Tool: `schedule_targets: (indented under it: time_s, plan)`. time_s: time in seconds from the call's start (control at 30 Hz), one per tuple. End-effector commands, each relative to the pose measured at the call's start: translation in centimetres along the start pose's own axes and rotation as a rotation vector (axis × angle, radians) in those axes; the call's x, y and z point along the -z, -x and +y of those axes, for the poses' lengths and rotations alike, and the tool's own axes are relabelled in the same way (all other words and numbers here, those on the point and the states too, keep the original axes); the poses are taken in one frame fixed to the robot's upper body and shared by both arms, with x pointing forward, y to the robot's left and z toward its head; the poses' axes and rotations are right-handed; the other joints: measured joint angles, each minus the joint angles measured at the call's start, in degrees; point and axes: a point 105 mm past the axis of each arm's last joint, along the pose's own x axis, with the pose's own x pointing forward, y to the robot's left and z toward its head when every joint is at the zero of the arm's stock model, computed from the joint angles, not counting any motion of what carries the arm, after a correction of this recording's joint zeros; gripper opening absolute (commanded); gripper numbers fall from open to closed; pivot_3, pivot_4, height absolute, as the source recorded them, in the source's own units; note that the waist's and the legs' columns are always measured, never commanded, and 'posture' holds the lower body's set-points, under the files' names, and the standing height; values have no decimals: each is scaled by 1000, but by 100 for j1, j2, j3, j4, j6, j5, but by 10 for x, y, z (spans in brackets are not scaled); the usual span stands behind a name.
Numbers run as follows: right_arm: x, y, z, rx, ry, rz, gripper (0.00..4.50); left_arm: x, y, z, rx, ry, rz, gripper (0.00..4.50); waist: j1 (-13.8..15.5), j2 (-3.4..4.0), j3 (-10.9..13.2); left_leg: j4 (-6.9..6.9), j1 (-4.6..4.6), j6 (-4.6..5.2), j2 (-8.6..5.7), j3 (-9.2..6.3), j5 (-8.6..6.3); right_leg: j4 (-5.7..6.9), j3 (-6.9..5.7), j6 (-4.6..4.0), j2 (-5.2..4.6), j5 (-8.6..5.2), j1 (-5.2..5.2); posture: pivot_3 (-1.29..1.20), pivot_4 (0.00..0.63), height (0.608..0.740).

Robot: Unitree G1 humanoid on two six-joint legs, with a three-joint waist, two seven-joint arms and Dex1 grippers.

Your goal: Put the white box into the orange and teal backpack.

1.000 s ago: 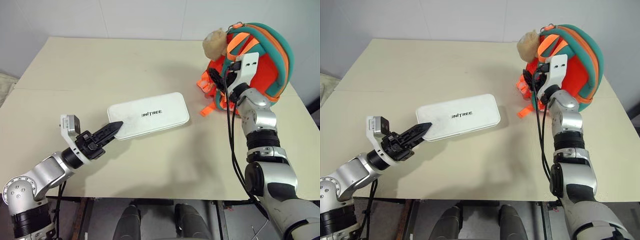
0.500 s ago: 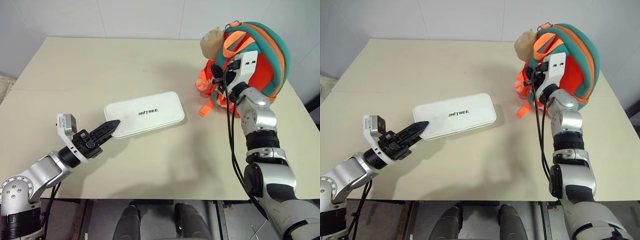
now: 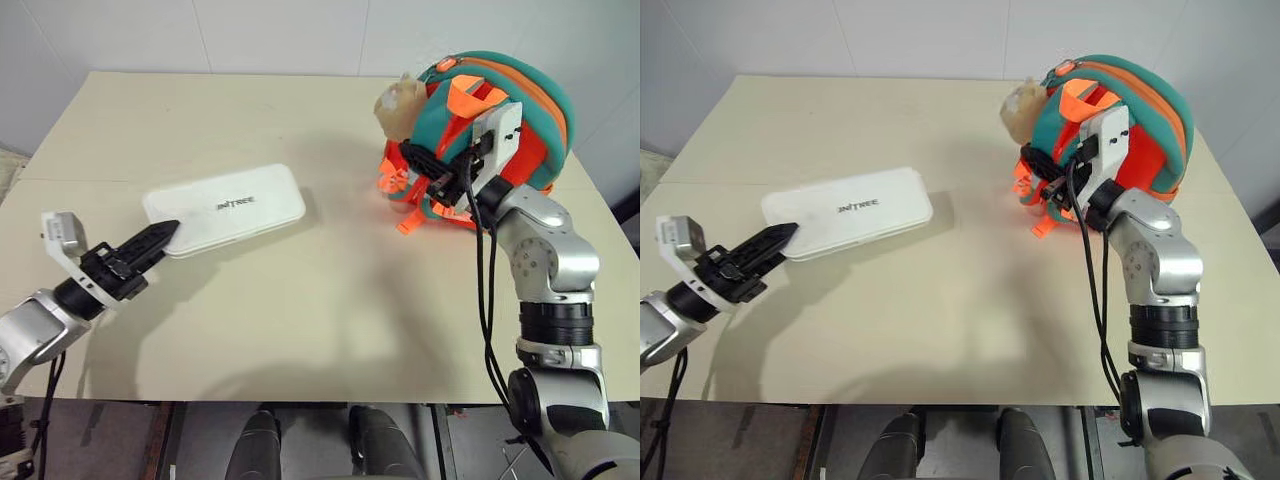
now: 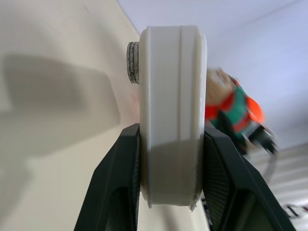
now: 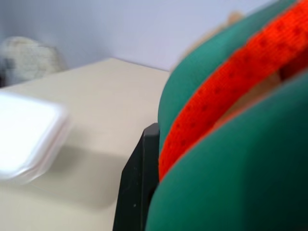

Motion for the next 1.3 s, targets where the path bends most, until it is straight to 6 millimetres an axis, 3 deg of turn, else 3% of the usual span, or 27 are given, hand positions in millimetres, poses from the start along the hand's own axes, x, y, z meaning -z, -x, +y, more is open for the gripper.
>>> schedule_targets:
  time_s: [0.03,0.23,0.53,0.83,1.0,1.1,1.3]
  plan:
    - [-26,5,29,-134,41,-52,0,-18,6,-10,37,-58,-37,1371,-2,0,0,-6,0,-1,2,1,0,-2,0,-1,0,-1,-2,0,150,740]
    - [-44,17,66,-302,13,-65,0,-35,15,0,-6,-92,-46,1371,-2,0,0,-30,-1,-3,9,13,2,2,0,-12,-1,-7,-25,0,150,740]
    - [-69,36,121,-580,-134,-99,0,-44,6,2,10,-116,-10,1371,-3,-1,0,-34,-3,-3,11,22,2,4,1,-13,-3,-8,-35,0,150,740]
    - [-73,65,153,-819,-177,-13,0,-48,-2,2,33,-134,42,1371,-1,-4,-1,-32,-6,-2,12,25,2,5,2,-12,-3,-8,-41,0,150,740]
    - [-67,81,161,-914,-160,76,0,-49,-4,2,35,-147,68,1371,-5,-5,-2,-32,-6,-2,12,27,1,5,2,-12,-3,-8,-42,0,150,740]
    - [-51,92,160,-958,-103,159,0,-51,-4,0,42,-163,79,1371,11,-6,-2,-30,-7,-2,12,28,1,5,2,-11,-3,-8,-42,0,150,740]
    - [-17,86,152,-902,2,157,0,-53,-2,-21,86,-257,112,1371,-6,-13,-6,-22,-5,-2,12,30,2,10,3,-9,-2,-7,-42,0,150,740]
